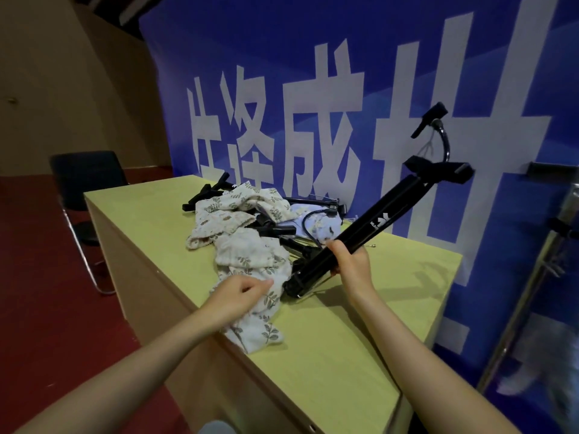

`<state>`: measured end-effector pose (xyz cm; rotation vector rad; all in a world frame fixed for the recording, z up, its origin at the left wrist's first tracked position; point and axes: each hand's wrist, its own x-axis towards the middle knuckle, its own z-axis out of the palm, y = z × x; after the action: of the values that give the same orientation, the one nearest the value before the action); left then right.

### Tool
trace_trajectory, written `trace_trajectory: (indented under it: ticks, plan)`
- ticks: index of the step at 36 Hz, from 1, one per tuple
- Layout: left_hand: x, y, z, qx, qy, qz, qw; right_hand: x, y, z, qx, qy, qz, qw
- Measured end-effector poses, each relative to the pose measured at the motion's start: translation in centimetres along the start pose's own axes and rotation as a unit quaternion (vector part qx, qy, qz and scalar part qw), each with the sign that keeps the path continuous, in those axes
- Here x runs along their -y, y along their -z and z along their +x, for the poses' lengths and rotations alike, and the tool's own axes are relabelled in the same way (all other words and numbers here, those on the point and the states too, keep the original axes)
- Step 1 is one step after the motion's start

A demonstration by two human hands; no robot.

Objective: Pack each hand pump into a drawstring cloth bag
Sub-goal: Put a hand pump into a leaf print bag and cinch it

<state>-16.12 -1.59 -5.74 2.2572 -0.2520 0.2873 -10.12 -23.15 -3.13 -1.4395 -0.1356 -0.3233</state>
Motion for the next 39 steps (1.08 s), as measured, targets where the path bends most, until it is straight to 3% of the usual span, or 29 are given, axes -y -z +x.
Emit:
trace_trajectory:
  ticks: [4, 6, 8, 10, 16, 19, 21, 24, 27, 30, 32, 34, 36, 39]
  plan:
    - [-0.9, 1.7, 1.6, -0.179, 0.076, -0.044, 0.980, -0.4, 0.4, -0.1, -0.013, -0.004, 0.018, 1.000]
    - [-0.2, 2.5, 2.9, -0.244, 0.151, -0.163, 0.944, -0.4, 0.6, -0.2, -0.021, -0.008, 0.026, 0.999]
    - [0.7, 3.2, 4.0, -0.230, 0.238, -0.293, 0.897, -0.6, 0.7, -0.4, -0.026, -0.010, 0.024, 0.999]
    - [1.8, 3.9, 4.7, -0.171, 0.307, -0.331, 0.876, -0.6, 0.7, -0.6, -0.022, -0.009, 0.014, 1.000]
    - [1.1, 4.1, 6.3, -0.084, 0.393, -0.248, 0.881, -0.3, 0.8, -0.9, -0.009, -0.015, -0.014, 1.000]
    - [1.0, 3.7, 6.4, -0.115, 0.406, -0.259, 0.869, -0.1, 1.0, -1.1, -0.010, -0.021, -0.034, 0.999]
    - [1.1, 3.7, 6.5, -0.135, 0.391, -0.329, 0.849, -0.1, 1.1, -1.2, -0.009, -0.026, -0.044, 0.999]
    - [0.3, 4.1, 6.5, -0.181, 0.334, -0.420, 0.824, 0.1, 1.3, -1.4, -0.004, -0.033, -0.039, 0.999]
    - [-2.1, 5.3, 6.6, -0.243, 0.259, -0.448, 0.821, 0.5, 1.4, -1.6, 0.004, -0.039, -0.029, 0.999]
    - [-4.7, 7.2, 6.9, -0.236, 0.195, -0.498, 0.811, 1.0, 1.6, -1.7, 0.009, -0.047, -0.004, 0.999]
    - [-6.8, 8.3, 6.8, -0.210, 0.173, -0.495, 0.825, 1.4, 1.8, -1.8, 0.004, -0.045, 0.023, 0.999]
    - [-9.2, 8.8, 6.3, -0.169, 0.136, -0.449, 0.867, 2.0, 2.1, -1.8, -0.007, -0.044, 0.061, 0.997]
    - [-11.4, 8.9, 5.6, -0.132, 0.098, -0.364, 0.917, 2.8, 2.4, -1.7, -0.016, -0.045, 0.112, 0.993]
    - [-13.6, 8.9, 4.8, -0.133, 0.050, -0.195, 0.970, 5.0, 2.7, -1.6, -0.015, -0.038, 0.193, 0.980]
